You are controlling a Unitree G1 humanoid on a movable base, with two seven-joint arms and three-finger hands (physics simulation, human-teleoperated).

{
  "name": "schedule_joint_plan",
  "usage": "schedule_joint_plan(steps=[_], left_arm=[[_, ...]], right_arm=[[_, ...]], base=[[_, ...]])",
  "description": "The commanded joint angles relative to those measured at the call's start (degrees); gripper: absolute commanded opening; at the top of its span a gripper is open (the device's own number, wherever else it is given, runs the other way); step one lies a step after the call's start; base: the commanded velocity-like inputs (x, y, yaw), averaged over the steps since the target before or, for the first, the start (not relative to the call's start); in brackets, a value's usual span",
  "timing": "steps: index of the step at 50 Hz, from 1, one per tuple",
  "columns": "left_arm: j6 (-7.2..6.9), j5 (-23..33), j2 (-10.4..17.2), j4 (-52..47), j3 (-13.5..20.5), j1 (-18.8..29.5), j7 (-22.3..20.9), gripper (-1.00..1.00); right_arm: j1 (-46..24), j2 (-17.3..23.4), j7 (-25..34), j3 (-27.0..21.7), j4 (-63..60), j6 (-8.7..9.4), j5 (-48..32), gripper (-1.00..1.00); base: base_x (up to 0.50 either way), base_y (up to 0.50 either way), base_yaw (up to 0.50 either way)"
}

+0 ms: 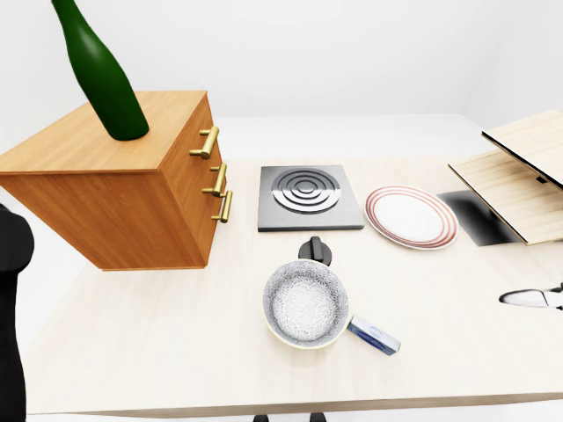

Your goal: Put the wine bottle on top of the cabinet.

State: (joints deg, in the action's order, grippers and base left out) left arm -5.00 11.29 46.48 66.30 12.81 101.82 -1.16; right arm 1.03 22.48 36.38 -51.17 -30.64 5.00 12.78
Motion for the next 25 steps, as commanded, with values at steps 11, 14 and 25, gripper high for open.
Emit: schedule_joint_plan(steps=[11,14,25], left_arm=[[0.00,-16.8,-2.9,-53.1,4.7,-27.5,2.7,1.00],[0.00,-22.3,-4.6,-67.7,7.9,-37.2,6.2,1.00],[0.00,-41.3,-11.3,-105.2,17.2,-66.8,12.9,1.00]], right_arm=[[-4.1,-3.2,-2.8,4.8,-18.3,0.00,-0.5,1.00],[-3.1,-5.1,-3.0,5.6,-21.0,0.00,-1.0,1.00],[4.1,-13.2,-2.6,10.0,-29.4,0.00,-5.1,1.00]], base=[[0.00,0.00,0.00],[0.00,0.00,0.00],[0.00,0.00,0.00]])
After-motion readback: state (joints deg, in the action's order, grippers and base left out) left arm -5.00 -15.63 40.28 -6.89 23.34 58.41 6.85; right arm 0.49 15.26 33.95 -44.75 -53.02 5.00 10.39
